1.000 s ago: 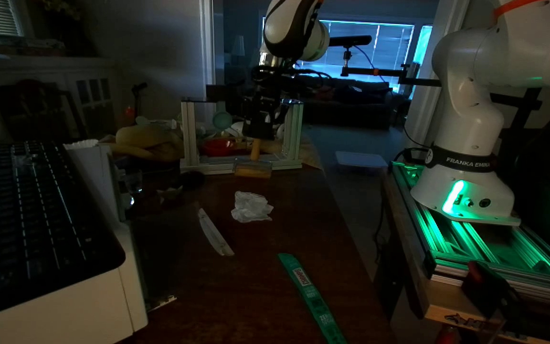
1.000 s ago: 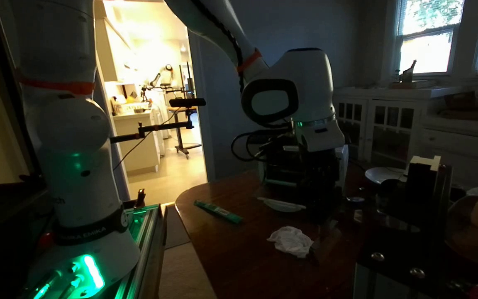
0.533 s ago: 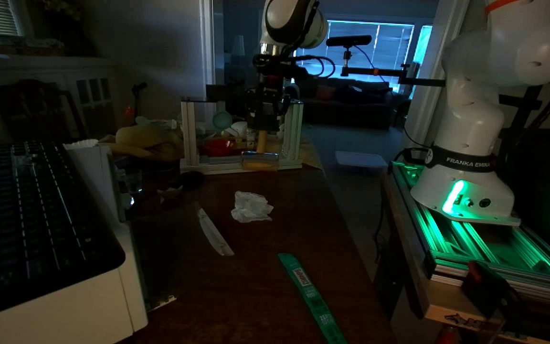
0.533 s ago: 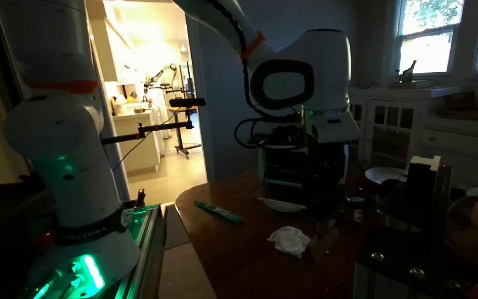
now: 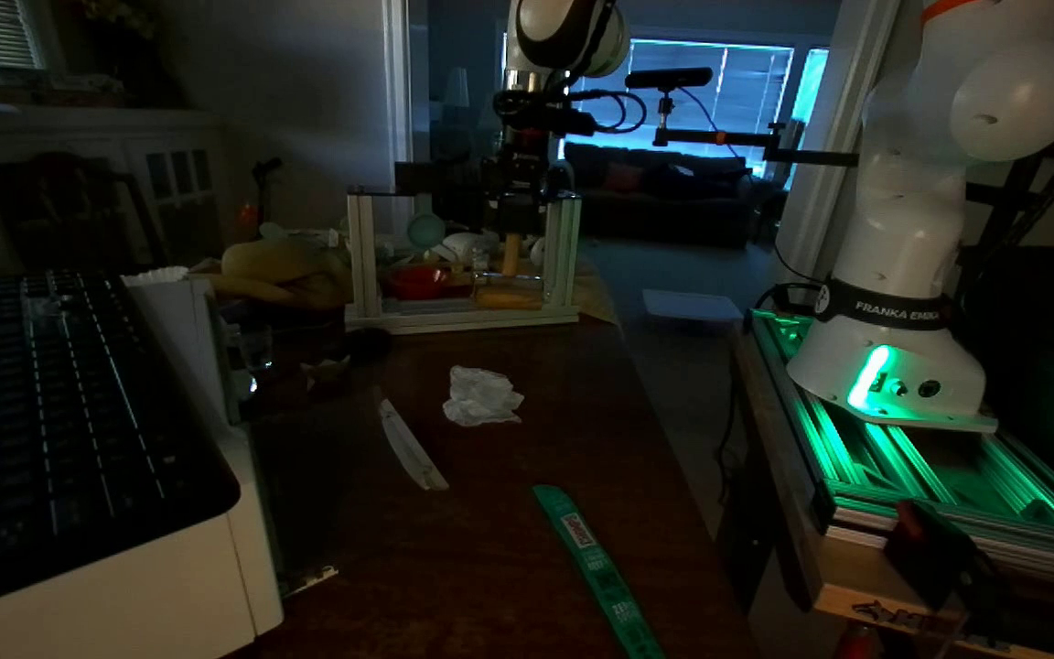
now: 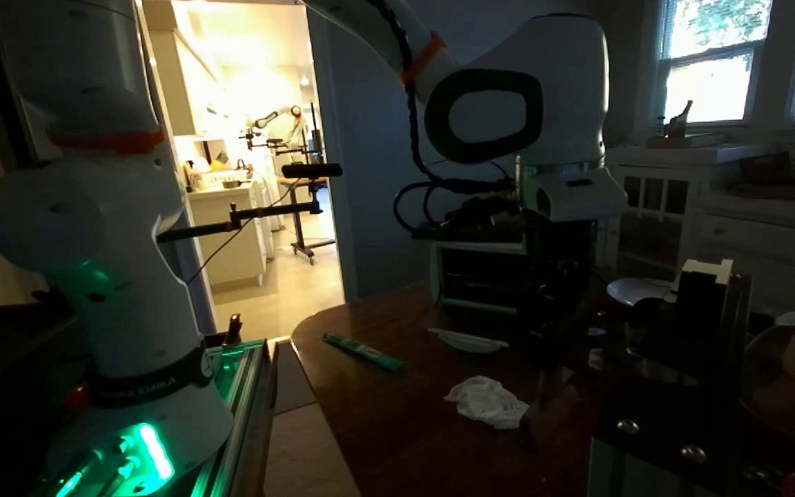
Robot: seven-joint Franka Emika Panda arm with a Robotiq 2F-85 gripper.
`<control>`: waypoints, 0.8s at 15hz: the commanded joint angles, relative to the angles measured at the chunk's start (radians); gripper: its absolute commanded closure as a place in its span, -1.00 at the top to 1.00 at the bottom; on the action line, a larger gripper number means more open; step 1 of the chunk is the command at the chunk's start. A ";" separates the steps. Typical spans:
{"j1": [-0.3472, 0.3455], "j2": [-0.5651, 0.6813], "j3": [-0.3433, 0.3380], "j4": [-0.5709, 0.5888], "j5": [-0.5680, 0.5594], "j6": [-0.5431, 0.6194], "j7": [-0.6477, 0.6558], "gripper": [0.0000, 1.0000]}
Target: Pick up the roller and move it left and right over the table
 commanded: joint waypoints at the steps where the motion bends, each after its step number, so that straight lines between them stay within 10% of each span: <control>1: -0.060 -0.034 0.027 0.009 -0.048 -0.032 0.021 -0.31; 12: -0.138 -0.082 0.028 0.018 -0.117 -0.040 0.014 -0.31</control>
